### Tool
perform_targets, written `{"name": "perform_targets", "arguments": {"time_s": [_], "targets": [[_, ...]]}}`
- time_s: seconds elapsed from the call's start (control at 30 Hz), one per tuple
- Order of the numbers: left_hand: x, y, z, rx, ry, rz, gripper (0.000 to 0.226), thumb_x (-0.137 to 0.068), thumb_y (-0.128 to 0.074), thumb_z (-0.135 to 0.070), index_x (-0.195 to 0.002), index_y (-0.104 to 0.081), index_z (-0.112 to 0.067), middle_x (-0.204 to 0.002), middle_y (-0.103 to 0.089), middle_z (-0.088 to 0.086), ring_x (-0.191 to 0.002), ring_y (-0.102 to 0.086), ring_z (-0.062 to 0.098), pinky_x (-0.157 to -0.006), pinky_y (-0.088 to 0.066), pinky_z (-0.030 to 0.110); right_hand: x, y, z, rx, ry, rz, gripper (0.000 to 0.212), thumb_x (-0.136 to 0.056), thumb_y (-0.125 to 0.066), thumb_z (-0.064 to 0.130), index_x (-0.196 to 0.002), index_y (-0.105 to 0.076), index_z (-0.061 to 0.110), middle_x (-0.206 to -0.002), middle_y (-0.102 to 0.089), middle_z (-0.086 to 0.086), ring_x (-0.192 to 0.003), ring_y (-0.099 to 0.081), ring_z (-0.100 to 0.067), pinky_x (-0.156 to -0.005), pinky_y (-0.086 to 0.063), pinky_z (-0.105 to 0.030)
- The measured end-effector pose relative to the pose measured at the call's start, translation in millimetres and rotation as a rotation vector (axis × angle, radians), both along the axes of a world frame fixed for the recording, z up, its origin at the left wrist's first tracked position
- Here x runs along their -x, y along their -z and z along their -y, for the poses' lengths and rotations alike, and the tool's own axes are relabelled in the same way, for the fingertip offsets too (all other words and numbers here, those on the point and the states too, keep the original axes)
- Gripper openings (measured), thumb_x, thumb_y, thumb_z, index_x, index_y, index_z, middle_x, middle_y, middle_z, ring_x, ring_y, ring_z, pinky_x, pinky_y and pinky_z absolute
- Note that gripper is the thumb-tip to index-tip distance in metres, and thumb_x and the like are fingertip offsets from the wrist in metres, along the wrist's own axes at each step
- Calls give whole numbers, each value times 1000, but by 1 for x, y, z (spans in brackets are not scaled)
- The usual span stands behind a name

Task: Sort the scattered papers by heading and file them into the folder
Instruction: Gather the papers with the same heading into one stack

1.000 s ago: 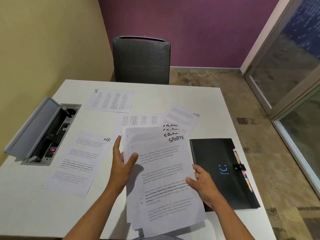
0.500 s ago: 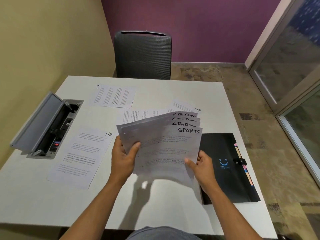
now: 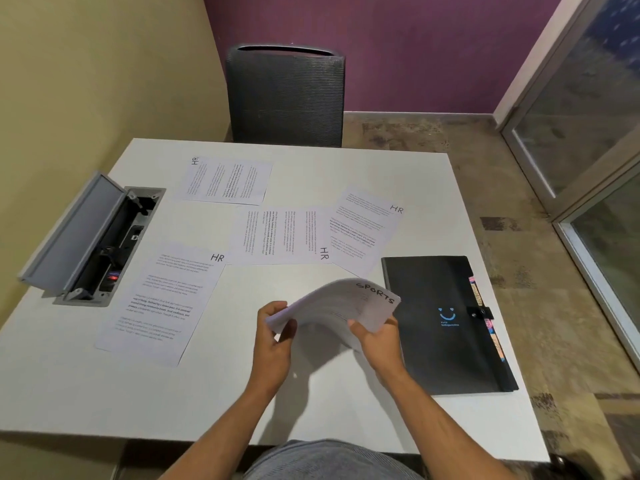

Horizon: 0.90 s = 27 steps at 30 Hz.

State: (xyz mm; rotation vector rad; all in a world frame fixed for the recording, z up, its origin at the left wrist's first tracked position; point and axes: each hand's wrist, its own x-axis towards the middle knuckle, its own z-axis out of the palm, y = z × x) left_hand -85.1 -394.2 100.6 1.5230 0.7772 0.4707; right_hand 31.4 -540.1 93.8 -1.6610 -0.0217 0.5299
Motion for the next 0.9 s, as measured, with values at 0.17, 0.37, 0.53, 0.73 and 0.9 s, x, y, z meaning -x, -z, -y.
{"name": "perform_targets", "arguments": {"time_s": [0.17, 0.37, 0.53, 0.73, 0.9], "targets": [[-13, -4, 1, 96, -111, -13, 29, -92, -60, -5, -109, -56, -28, -110, -62, -3, -105, -59, 15, -91, -49, 37, 1, -1, -14, -67, 82, 2, 41, -81, -69, -12, -97, -63, 25, -94, -69, 4, -89, -65, -8, -62, -52, -10], [-22, -20, -10, 125, -166, 37, 23, -93, -59, -4, -107, -64, -22, -99, -70, -6, -92, -65, 7, -82, -49, 26, -9, -2, -16, -109, 99, 29, 37, -83, -69, -10, -102, -65, 22, -101, -72, -2, -97, -68, -21, -69, -55, -15], [-21, -36, -22, 147, -199, 113, 22, -94, -59, -4, -102, -63, -24, -87, -71, -14, -80, -64, -5, -76, -49, 23, -20, 6, 2, -68, 36, 48, 52, -78, -77, -1, -116, -54, 25, -120, -64, 1, -111, -62, -17, -93, -53, -32], [-20, -44, -33, 306, -252, 196, 26, -94, -56, -7, -103, -65, -31, -95, -73, -13, -91, -67, 4, -90, -51, 38, -17, 26, 25, -191, 238, -265, 101, -70, -86, 10, -150, -27, 25, -154, -36, -3, -134, -45, -22, -109, -37, -41], [-22, -39, -36, 512, -301, 261, 36, -96, -51, -5, -118, -60, -32, -109, -72, -8, -103, -66, 13, -92, -50, 36, -1, 37, 25, -456, 35, -487, 89, -62, -90, 19, -140, -47, 17, -136, -59, -15, -129, -53, -35, -106, -47, -44]]}}
